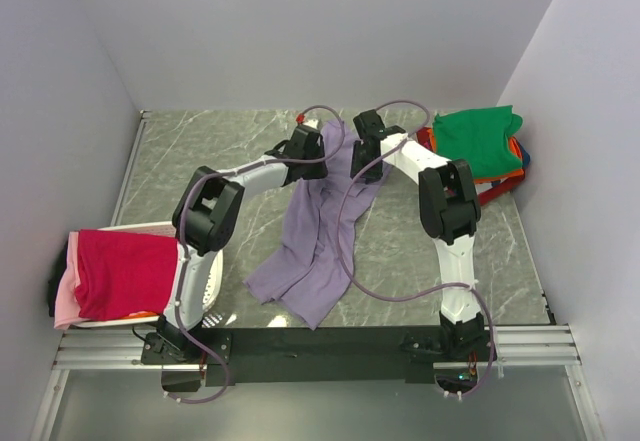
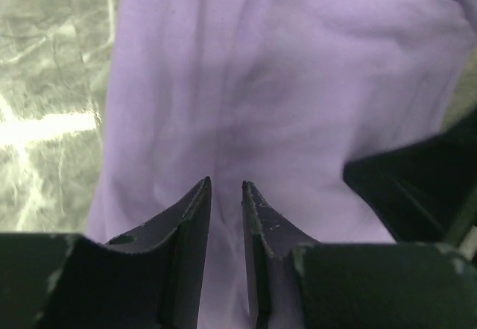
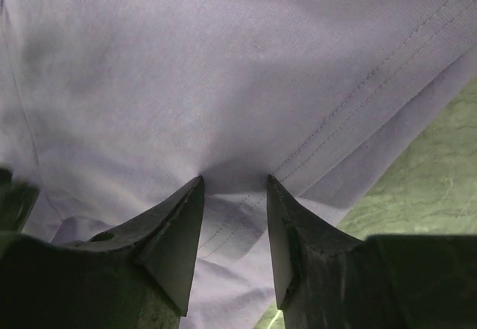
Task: Fold and stack the t-shirts
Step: Fold the tshirt
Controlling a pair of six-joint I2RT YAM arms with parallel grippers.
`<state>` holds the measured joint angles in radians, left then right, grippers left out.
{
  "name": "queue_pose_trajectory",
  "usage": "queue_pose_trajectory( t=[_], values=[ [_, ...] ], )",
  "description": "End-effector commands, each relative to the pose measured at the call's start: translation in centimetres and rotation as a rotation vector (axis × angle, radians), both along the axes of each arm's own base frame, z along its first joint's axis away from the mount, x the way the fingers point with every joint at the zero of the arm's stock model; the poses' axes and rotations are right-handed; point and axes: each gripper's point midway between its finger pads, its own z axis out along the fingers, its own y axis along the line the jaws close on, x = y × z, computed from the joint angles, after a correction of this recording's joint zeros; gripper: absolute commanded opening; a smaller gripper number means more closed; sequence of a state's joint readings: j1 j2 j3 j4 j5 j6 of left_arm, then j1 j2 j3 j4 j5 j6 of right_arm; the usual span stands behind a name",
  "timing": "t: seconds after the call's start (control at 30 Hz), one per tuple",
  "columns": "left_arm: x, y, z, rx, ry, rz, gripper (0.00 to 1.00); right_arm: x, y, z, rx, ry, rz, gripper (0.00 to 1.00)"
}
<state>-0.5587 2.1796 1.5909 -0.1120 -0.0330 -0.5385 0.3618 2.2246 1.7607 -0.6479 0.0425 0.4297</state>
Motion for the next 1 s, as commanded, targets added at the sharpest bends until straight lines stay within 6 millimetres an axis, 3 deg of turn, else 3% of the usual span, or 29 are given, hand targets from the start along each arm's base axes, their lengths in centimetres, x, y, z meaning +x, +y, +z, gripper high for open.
queue_pose_trajectory(
  t=[0.0,0.33,0.6,0.83,0.87,0.93,0.97],
  values=[
    [1.8,0.0,0.3,-0.048,-0.010,-0.009,0.30,0.5,0.1,0.1,0.009,-0.001,-0.005,0.45],
    [3.4,2.2,-2.6,-0.091,0.063,0.046,0.30,1.8,3.0,0.3,0.131,0.004,0.036,0.45],
    [5.0,6.6,-3.8,-0.121,0.088,0.157,0.30,4.6,5.6,0.9,0.201,-0.005,0.060,0.45],
    [6.3,10.1,-4.3,-0.124,0.087,0.259,0.30,5.9,8.8,3.3,0.294,-0.068,0.119,0.46],
    [6.8,10.9,-4.1,-0.127,0.080,0.281,0.30,5.8,9.2,4.6,0.302,-0.093,0.131,0.46],
    [7.3,11.8,-4.3,-0.129,0.086,0.313,0.30,5.2,9.3,4.9,0.298,-0.105,0.142,0.47],
    [7.7,12.5,-4.1,-0.126,0.077,0.336,0.30,4.8,9.7,6.6,0.300,-0.134,0.156,0.47]
  ],
)
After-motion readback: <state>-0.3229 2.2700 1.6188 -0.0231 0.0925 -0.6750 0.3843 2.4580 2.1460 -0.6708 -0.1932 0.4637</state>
